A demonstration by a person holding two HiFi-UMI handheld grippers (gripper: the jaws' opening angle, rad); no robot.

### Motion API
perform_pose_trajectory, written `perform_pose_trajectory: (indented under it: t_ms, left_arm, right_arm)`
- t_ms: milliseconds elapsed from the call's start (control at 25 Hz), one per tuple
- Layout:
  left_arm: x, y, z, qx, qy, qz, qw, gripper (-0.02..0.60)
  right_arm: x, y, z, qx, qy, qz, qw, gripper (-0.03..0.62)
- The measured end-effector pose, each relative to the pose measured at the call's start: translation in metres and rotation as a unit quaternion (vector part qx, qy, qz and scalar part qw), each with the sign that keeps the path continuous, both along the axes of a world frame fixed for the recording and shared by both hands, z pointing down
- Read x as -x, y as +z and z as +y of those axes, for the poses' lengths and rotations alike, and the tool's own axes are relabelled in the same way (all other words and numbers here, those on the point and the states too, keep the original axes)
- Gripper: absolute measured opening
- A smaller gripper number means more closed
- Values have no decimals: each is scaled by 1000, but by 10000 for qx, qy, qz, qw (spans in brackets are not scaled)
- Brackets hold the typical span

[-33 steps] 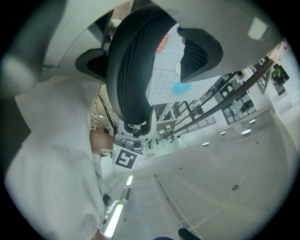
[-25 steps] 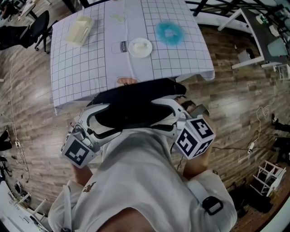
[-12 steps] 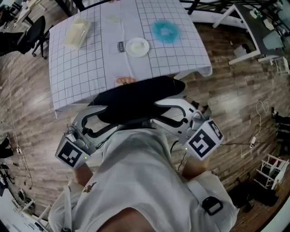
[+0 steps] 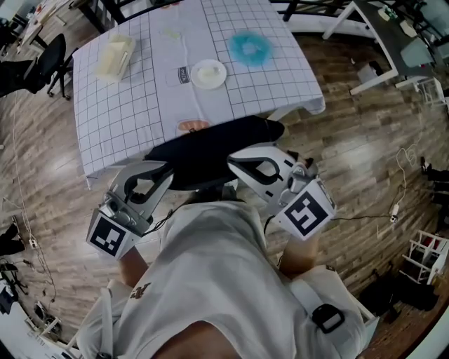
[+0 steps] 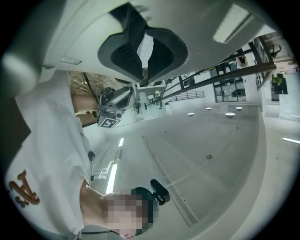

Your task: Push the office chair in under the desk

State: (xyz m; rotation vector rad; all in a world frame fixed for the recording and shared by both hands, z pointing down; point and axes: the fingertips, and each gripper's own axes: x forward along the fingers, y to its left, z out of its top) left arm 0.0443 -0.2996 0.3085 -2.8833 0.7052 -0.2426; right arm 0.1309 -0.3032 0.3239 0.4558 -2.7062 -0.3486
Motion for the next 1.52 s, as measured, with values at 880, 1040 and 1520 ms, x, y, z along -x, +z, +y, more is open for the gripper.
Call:
perform_pose_trajectory:
  t_ms: [880,1040,1520]
  left_arm:
    - [-1,4,-41,397,-910,546,9936,2]
    - [-2,7,-43,474,-905,581,9931,2]
    - [1,8,-44,521,-892,643,9926,2]
  right_arm:
    - [18,-6,-28,504,766,-1061,9901,2]
    - [17,-4,-28,632,750,-1030,9898,2]
    - [17,-2,-29,753,756,-1013,9891,2]
